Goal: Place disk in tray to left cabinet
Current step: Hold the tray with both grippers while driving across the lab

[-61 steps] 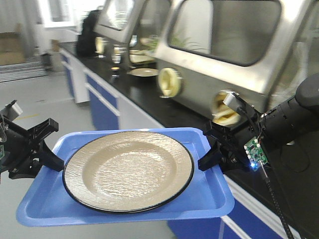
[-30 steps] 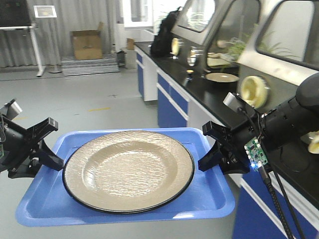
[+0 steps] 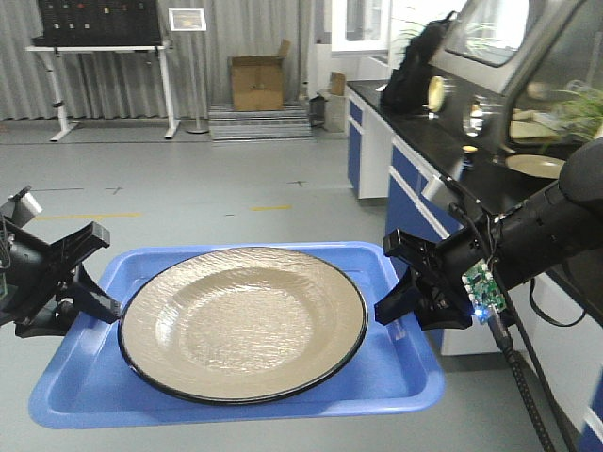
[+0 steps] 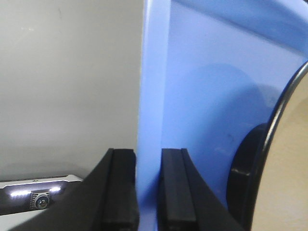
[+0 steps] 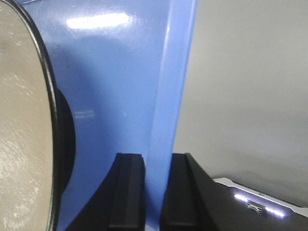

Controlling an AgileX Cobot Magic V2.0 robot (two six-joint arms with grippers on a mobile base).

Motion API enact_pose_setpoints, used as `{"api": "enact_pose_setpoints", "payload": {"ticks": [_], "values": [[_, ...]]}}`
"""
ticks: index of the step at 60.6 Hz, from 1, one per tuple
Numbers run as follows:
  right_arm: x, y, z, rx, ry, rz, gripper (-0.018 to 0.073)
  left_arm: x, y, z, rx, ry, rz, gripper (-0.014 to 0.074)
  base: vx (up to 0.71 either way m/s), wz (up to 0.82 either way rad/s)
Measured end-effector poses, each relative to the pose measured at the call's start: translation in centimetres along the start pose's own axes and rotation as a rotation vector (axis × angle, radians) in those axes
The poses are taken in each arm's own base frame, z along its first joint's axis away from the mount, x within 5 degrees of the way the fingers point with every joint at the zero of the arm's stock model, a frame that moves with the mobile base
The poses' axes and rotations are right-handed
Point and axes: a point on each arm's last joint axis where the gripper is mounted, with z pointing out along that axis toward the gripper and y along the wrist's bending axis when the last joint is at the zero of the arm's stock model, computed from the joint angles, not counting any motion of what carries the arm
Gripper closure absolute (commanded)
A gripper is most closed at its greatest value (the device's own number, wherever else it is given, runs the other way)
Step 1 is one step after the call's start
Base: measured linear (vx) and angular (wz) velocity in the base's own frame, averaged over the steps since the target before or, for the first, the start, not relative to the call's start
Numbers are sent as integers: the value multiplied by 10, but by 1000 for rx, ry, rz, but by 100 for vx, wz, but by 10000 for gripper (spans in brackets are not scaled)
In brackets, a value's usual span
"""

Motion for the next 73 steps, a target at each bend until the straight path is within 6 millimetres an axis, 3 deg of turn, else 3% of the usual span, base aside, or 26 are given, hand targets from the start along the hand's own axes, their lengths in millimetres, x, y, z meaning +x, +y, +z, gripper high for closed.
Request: {"api": "enact_pose_setpoints", "payload": {"ticks": [73], "values": [[0,0,0,0,0,0,564,0,0,0,0,1,0,597,49,10]]}}
